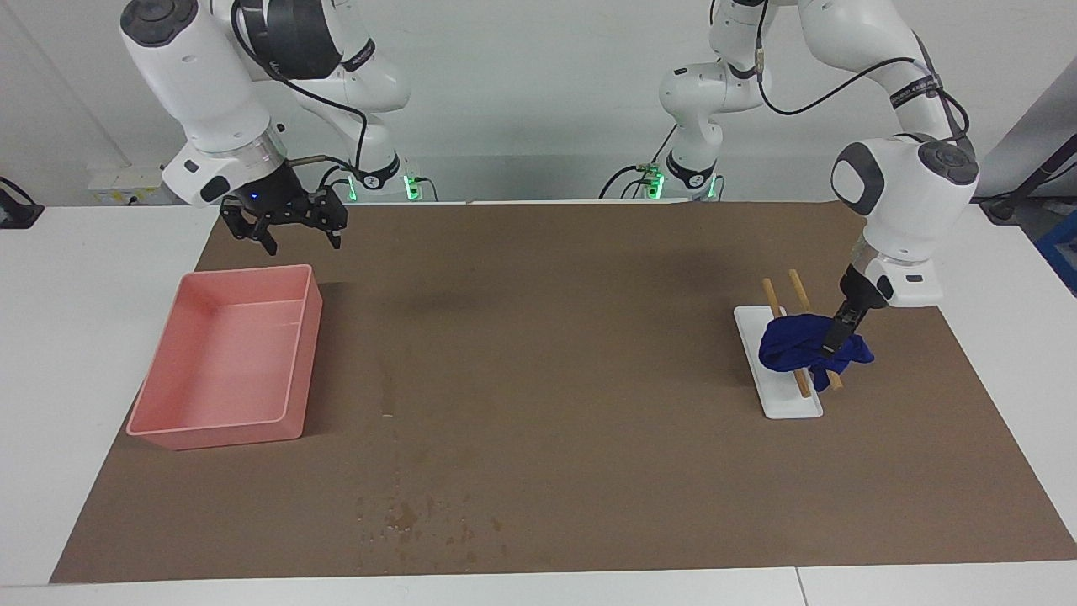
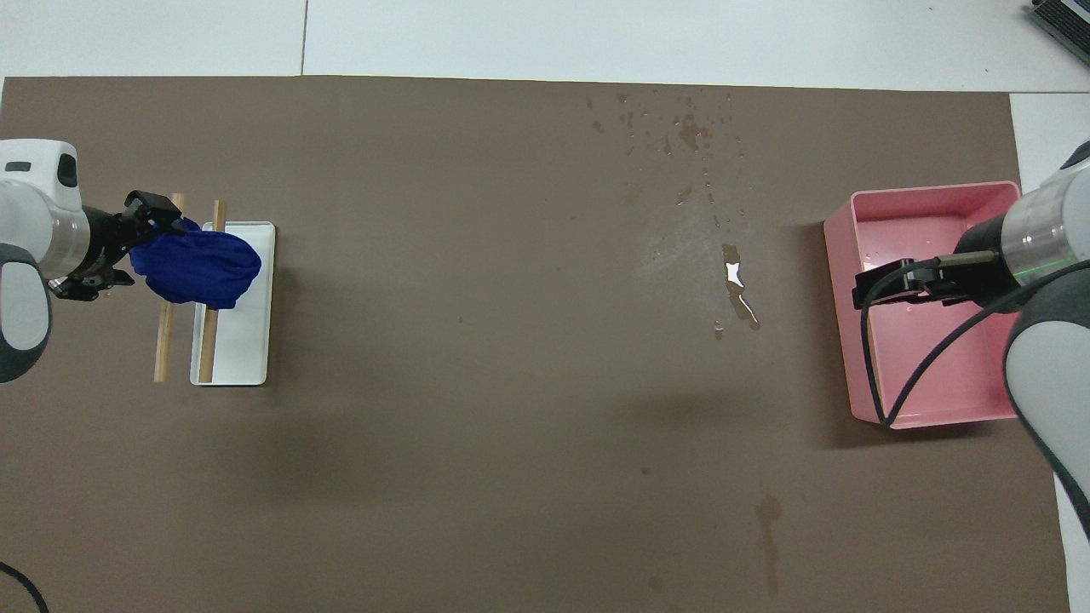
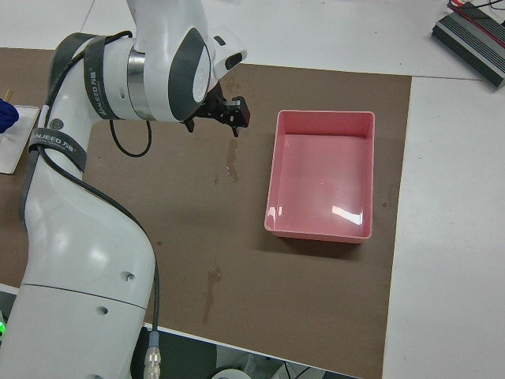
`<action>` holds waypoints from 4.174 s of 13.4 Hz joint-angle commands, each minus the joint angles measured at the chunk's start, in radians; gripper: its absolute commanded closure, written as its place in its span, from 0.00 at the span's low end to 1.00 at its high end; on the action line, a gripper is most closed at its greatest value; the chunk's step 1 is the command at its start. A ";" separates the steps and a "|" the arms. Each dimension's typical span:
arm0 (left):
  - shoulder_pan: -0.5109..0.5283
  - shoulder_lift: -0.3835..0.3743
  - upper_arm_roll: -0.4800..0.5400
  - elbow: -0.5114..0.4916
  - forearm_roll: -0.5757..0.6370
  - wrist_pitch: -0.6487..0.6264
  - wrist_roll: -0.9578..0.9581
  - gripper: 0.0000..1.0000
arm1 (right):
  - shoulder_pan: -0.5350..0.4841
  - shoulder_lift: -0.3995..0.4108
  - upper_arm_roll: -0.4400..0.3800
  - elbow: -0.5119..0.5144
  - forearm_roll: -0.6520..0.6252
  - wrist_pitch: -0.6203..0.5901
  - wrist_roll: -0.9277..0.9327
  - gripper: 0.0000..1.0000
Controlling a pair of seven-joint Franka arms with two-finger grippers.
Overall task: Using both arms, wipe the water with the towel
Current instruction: 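Grasp the blue towel on the white tray with the left gripper, then lift the towel with the left gripper while the right gripper approaches, then pass the towel from the left gripper to the right gripper, then carry the towel with the right gripper while the left gripper withdraws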
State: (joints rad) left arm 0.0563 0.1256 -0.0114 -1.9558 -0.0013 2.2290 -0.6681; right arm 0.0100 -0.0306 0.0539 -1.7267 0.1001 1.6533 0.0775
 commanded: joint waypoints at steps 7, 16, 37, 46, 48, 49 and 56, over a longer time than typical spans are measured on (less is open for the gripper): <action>-0.007 -0.015 0.002 0.046 0.035 -0.014 -0.008 1.00 | 0.107 -0.083 0.007 -0.160 0.185 0.079 0.462 0.00; 0.008 -0.064 -0.007 0.239 -0.471 -0.187 -0.467 1.00 | 0.208 -0.092 0.009 -0.221 0.409 0.252 0.917 0.00; -0.562 -0.184 -0.062 0.121 -0.592 -0.204 -1.166 1.00 | 0.426 -0.048 0.010 -0.303 0.678 0.712 1.464 0.00; -0.590 -0.199 -0.078 0.123 -0.617 -0.088 -1.202 1.00 | 0.427 -0.043 0.010 -0.318 0.678 0.712 1.377 0.93; -0.596 -0.199 -0.076 0.123 -0.617 -0.086 -1.199 1.00 | 0.427 -0.043 0.010 -0.317 0.678 0.701 1.325 1.00; -0.596 -0.199 -0.078 0.123 -0.615 -0.077 -1.199 1.00 | 0.427 -0.043 0.010 -0.317 0.678 0.697 1.296 1.00; -0.579 -0.190 -0.071 0.133 -0.600 -0.071 -1.188 0.00 | 0.426 -0.048 0.010 -0.318 0.676 0.658 1.233 1.00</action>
State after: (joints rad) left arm -0.5173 -0.0436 -0.0914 -1.8113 -0.5826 2.1337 -1.8549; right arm 0.4351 -0.0743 0.0600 -2.0337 0.7537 2.3207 1.3593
